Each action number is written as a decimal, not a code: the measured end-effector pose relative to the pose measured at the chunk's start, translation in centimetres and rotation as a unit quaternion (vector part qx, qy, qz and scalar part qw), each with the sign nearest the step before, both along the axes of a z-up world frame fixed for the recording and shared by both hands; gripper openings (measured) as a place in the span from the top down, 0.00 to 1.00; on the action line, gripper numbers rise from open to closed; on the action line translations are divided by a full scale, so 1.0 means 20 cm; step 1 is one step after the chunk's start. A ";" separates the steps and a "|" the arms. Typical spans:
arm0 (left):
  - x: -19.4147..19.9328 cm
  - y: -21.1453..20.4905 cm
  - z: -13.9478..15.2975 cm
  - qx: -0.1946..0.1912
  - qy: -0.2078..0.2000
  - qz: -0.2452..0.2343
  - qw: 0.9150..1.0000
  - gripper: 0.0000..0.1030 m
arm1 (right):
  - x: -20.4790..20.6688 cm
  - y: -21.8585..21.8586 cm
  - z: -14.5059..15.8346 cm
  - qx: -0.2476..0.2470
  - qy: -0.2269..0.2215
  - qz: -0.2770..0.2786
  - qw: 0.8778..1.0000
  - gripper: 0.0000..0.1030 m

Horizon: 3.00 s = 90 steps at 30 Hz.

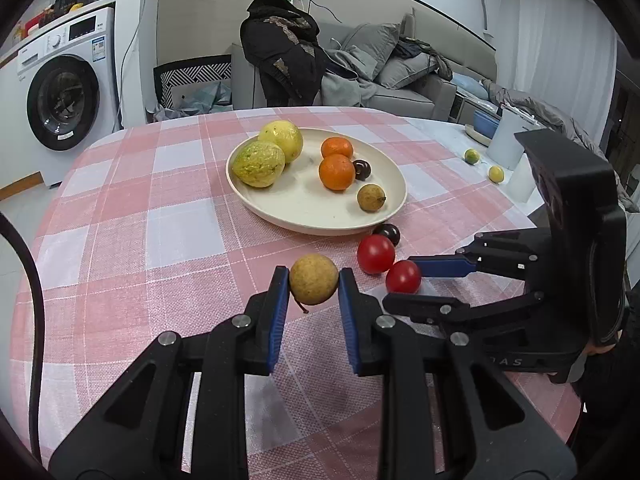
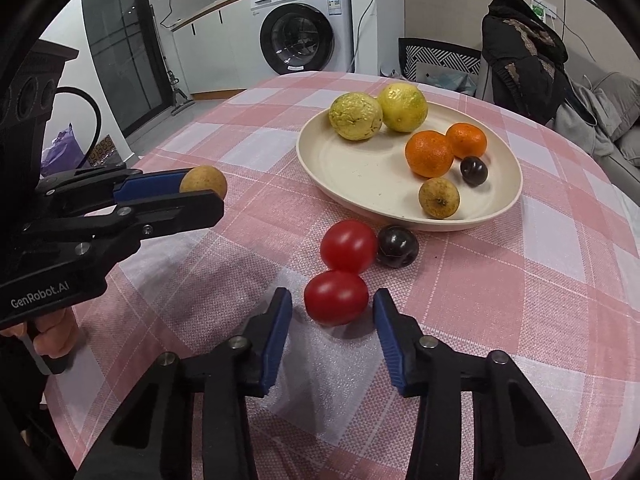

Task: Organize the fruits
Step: 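Lower the right tool onto a red tomato and close its fingers, then carry the brown fruit in the left tool over the plate while the right tool carries the tomato, then open both tools to drop the brown fruit and tomato onto the plate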

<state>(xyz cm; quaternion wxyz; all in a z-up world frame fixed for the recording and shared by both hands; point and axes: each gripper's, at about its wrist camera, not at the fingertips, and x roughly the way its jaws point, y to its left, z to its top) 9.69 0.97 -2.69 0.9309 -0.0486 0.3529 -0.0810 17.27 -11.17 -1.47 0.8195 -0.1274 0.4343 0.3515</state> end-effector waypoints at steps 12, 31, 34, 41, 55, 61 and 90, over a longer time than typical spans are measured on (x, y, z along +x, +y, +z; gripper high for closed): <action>0.01 0.02 0.00 -0.003 -0.003 0.007 1.000 0.79 | -0.03 -0.06 0.05 0.019 -0.021 -0.005 1.000 0.69; 0.03 0.05 0.07 -0.006 -0.037 0.029 0.999 0.79 | 0.05 -0.29 0.24 0.104 -0.076 -0.096 0.987 0.69; 0.05 0.04 0.09 0.000 -0.046 0.031 0.998 0.79 | 0.07 -0.32 0.26 0.108 -0.080 -0.108 0.985 0.69; 0.12 0.02 0.14 0.005 -0.063 0.033 0.997 0.79 | 0.14 -0.36 0.31 0.122 -0.087 -0.123 0.981 0.69; 0.32 0.02 0.11 0.000 -0.067 0.056 0.996 0.78 | 0.28 -0.41 0.30 0.147 -0.081 -0.156 0.973 0.69; 0.40 0.03 0.08 0.004 -0.063 0.062 0.996 0.78 | 0.37 -0.40 0.24 0.147 -0.045 -0.157 0.976 0.69; 0.49 0.03 -0.01 0.021 -0.039 0.075 0.996 0.66 | 0.45 -0.24 0.13 0.078 -0.028 -0.160 0.984 0.61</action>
